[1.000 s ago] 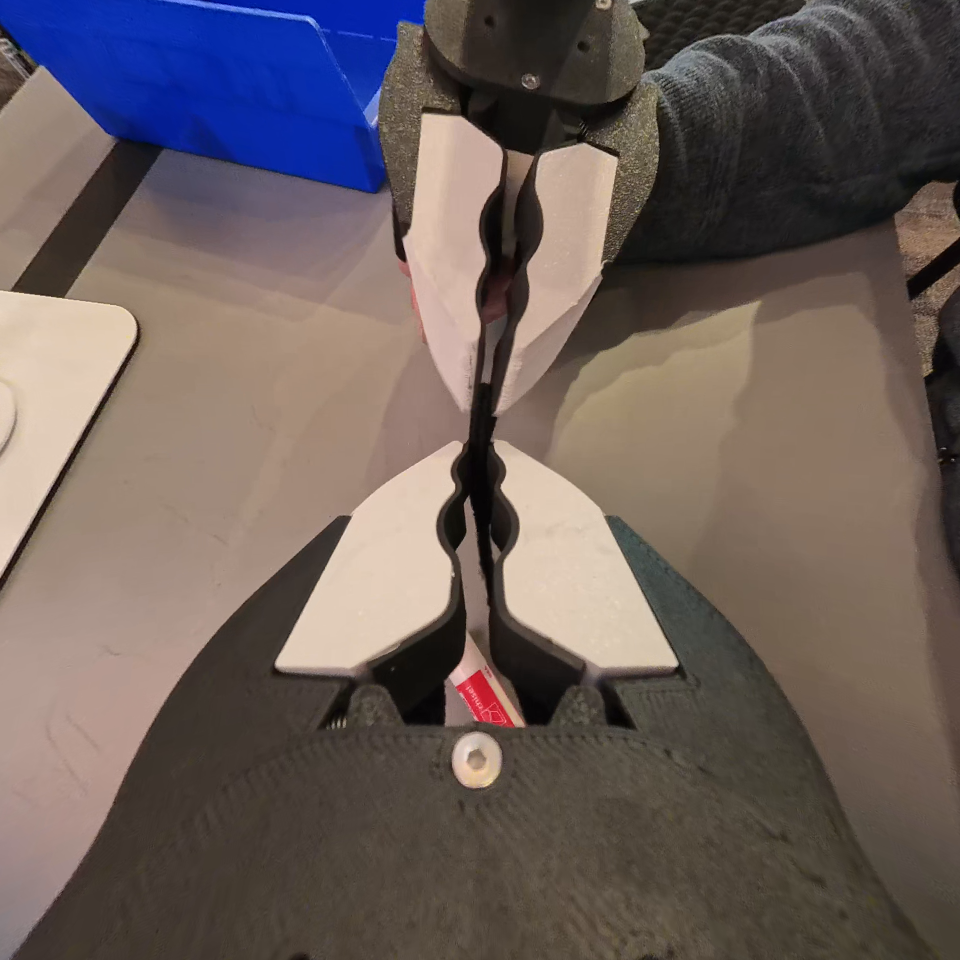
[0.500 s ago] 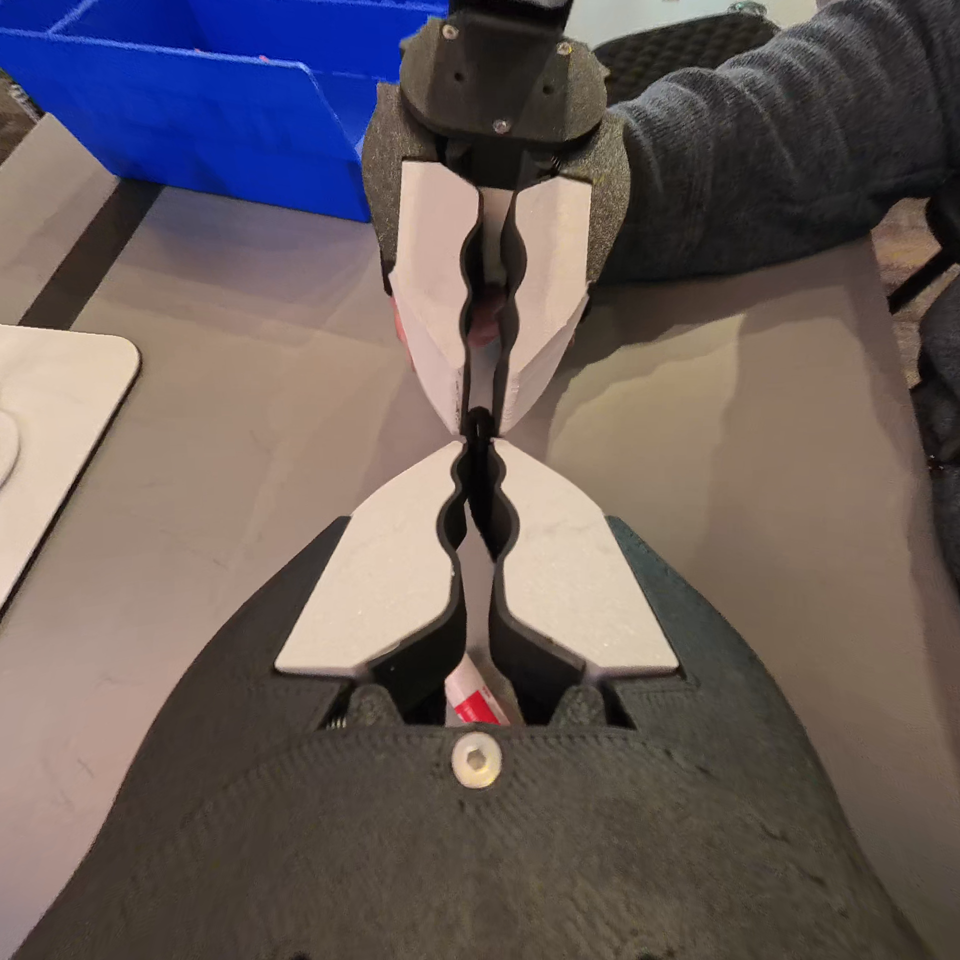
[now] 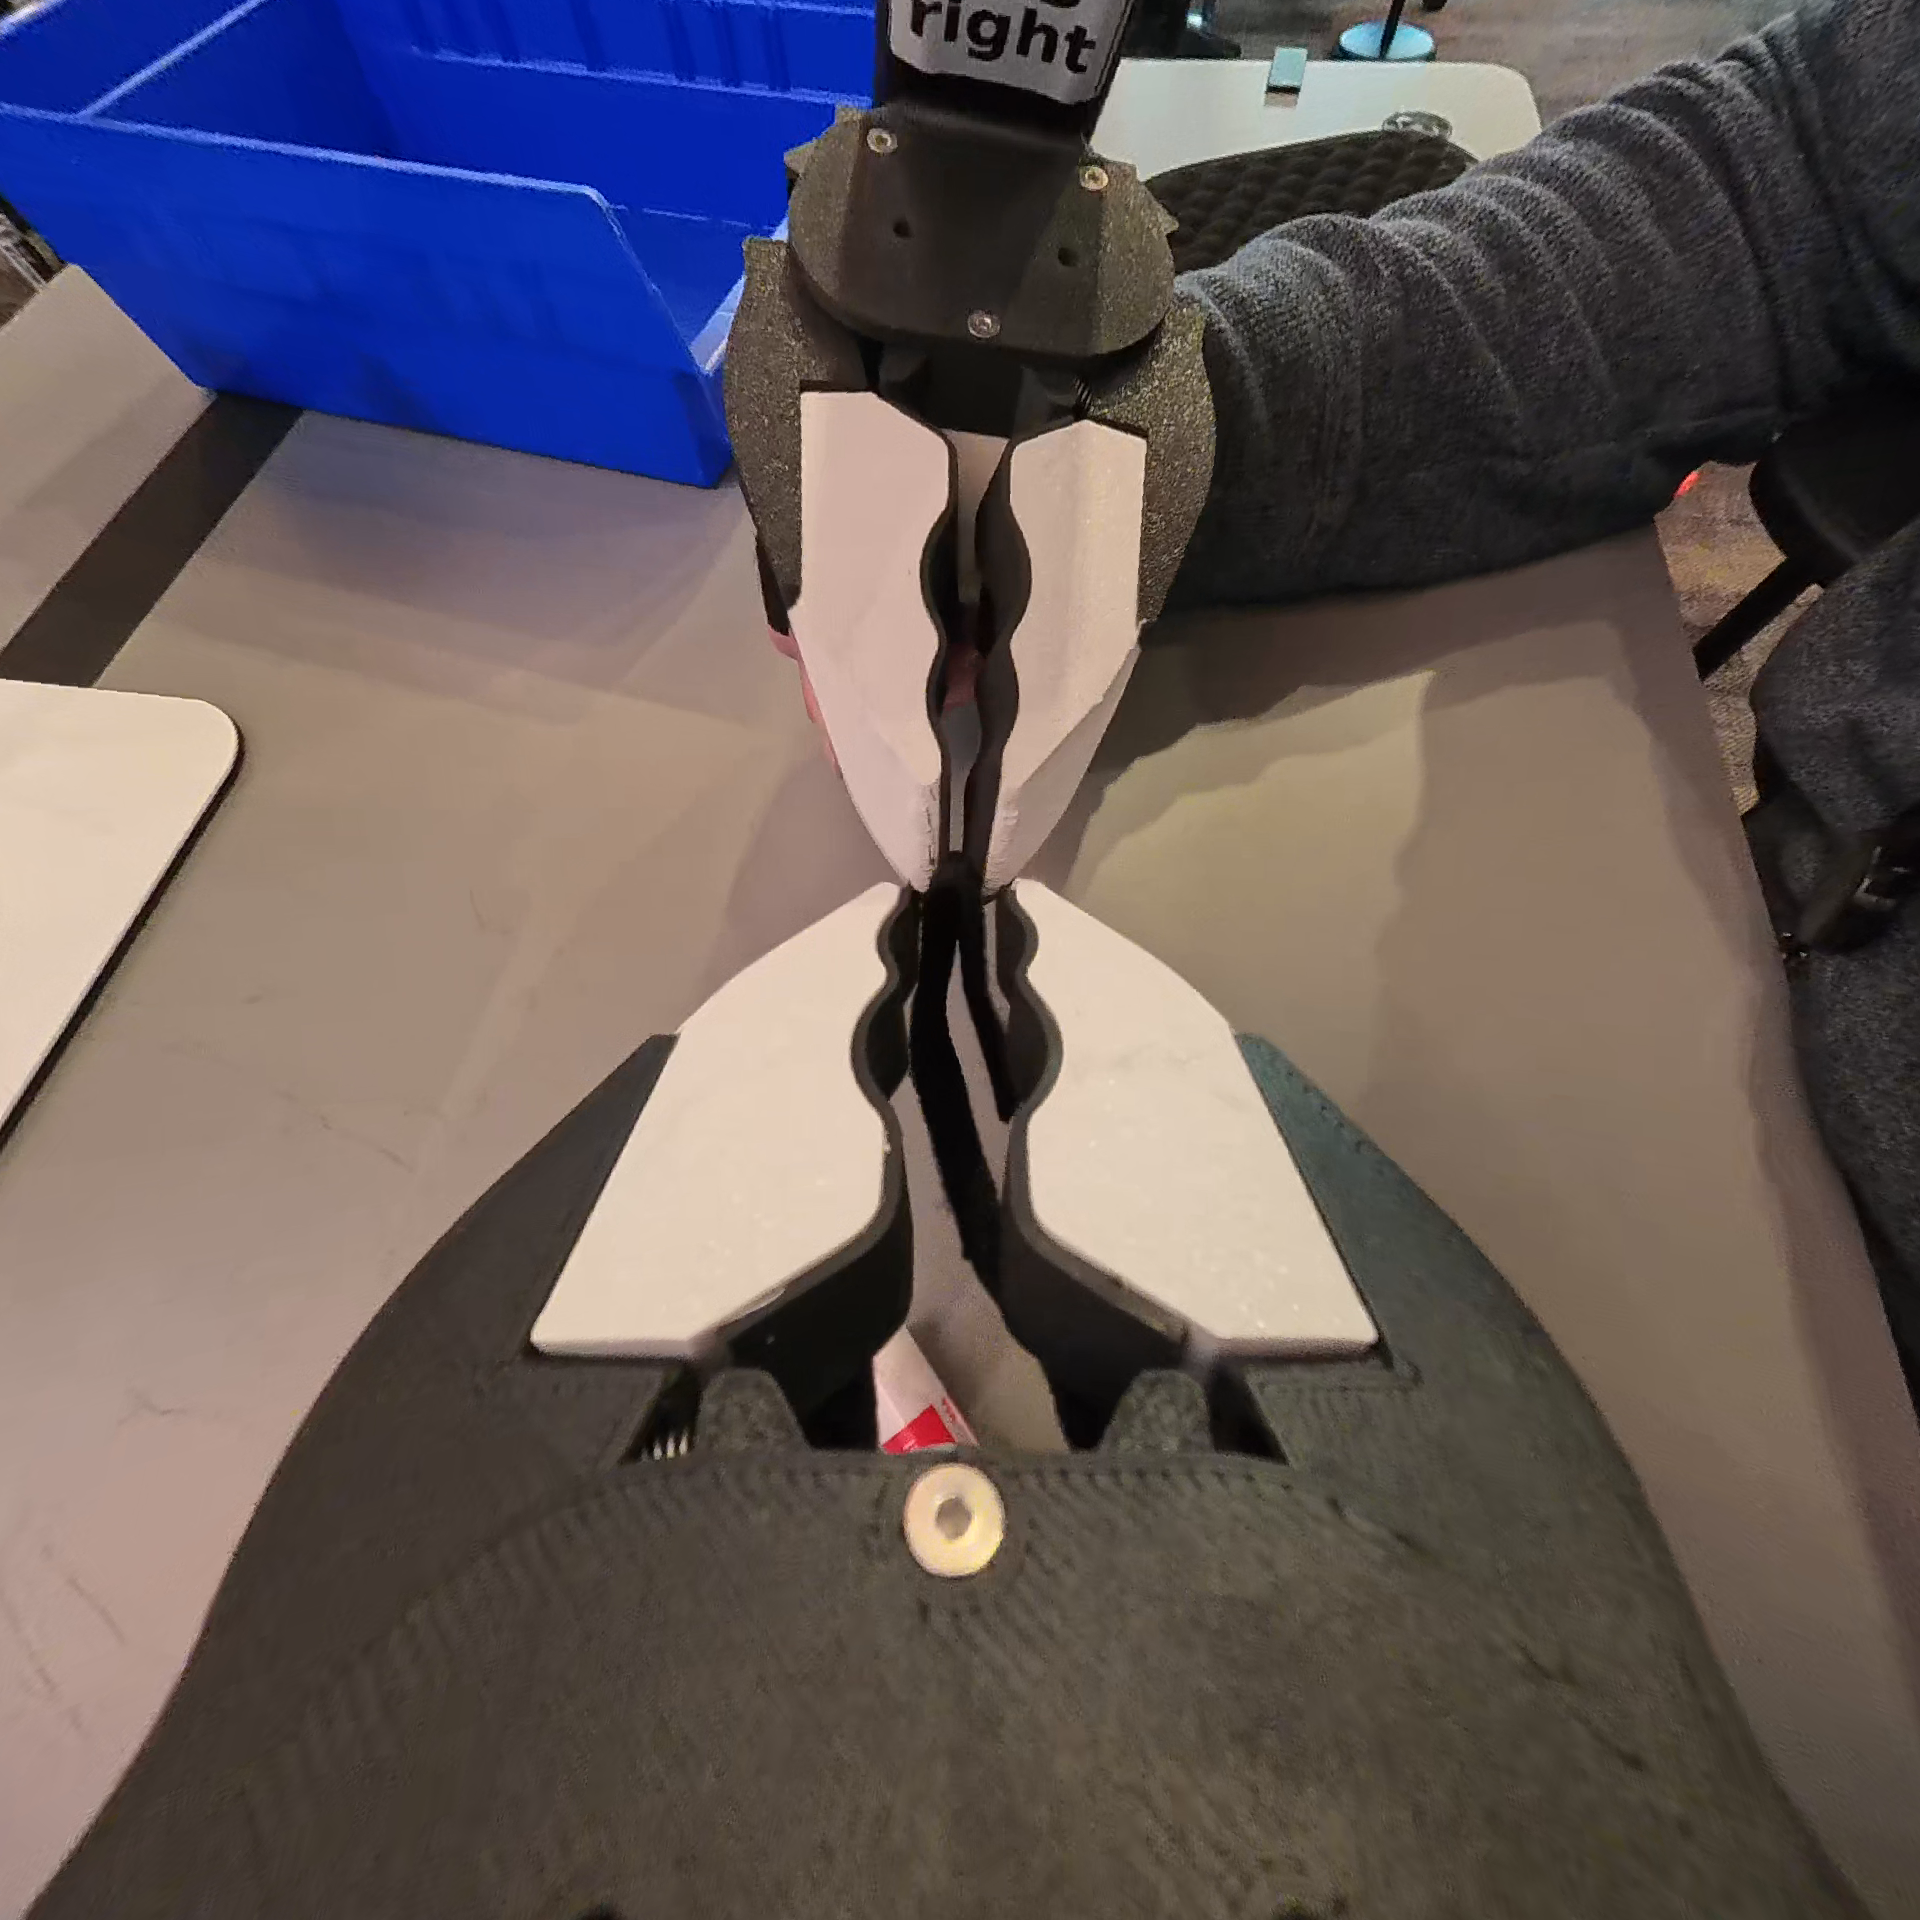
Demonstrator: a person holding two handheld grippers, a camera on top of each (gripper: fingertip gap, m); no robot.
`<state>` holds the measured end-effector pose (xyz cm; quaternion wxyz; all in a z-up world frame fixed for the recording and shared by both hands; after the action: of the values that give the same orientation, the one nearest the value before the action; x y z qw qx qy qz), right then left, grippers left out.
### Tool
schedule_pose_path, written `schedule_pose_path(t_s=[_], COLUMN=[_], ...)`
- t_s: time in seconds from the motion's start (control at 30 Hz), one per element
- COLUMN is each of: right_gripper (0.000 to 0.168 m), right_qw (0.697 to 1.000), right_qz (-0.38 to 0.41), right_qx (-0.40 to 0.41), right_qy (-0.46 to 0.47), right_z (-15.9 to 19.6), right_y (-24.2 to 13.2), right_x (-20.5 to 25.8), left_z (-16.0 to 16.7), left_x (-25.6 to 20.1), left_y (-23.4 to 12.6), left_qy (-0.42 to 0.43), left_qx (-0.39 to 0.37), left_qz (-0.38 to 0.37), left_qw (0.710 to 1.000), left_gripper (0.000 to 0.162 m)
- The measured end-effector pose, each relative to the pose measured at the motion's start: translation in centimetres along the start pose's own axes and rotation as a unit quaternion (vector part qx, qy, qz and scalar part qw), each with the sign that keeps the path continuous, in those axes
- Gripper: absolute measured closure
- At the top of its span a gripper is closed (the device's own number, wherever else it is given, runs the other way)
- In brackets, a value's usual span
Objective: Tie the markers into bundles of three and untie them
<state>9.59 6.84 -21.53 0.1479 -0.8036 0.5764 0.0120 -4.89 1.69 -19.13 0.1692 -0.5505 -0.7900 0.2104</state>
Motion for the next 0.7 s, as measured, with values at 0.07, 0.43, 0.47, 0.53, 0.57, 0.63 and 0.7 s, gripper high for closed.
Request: schedule_pose_path(t_s=[0.07,0.43,0.47,0.53,0.57,0.63,0.7], right_gripper=[0.166,0.166,0.166,0.166,0.166,0.166,0.166], right_qw=[1.000,1.000,1.000,1.000,1.000,1.000,1.000], right_qz=[-0.001,-0.019,-0.016,-0.019,-0.018,-0.020,-0.020], right_qx=[0.002,-0.002,-0.002,-0.006,-0.007,-0.007,0.002], right_qy=[-0.002,0.000,0.000,0.002,0.005,0.006,0.001], right_z=[0.04,0.02,-0.05,-0.05,0.00,0.00,0.16], right_y=[-0.05,-0.10,-0.11,-0.10,-0.03,-0.03,0.06], right_x=[-0.02,0.17,0.13,0.15,0.16,0.14,0.20], left_z=[0.05,0.29,0.30,0.35,0.44,0.40,0.16], left_x=[0.01,-0.37,-0.38,-0.40,-0.33,-0.37,-0.45], left_y=[0.05,-0.08,-0.17,-0.19,-0.22,-0.36,-0.62], left_qy=[0.001,0.004,0.011,0.002,-0.003,-0.005,-0.006], left_qx=[0.002,-0.003,-0.006,-0.014,-0.015,-0.027,-0.044], left_qz=[-0.003,0.010,0.000,0.006,0.009,0.008,0.008], left_qw=[1.000,1.000,1.000,1.000,1.000,1.000,0.999], left_gripper=[0.150,0.159,0.159,0.159,0.159,0.155,0.152])
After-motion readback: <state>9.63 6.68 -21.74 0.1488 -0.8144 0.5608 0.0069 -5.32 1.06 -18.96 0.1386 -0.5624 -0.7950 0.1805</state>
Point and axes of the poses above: each gripper's, where its closed fingertips meet, y out along the fingers, z out of its underside, x = y × z across the jaws, the point moved 9 cm from there along -y, back along the fingers, and after that the axes turned 1 degree about -x, right-handed, at the moved point
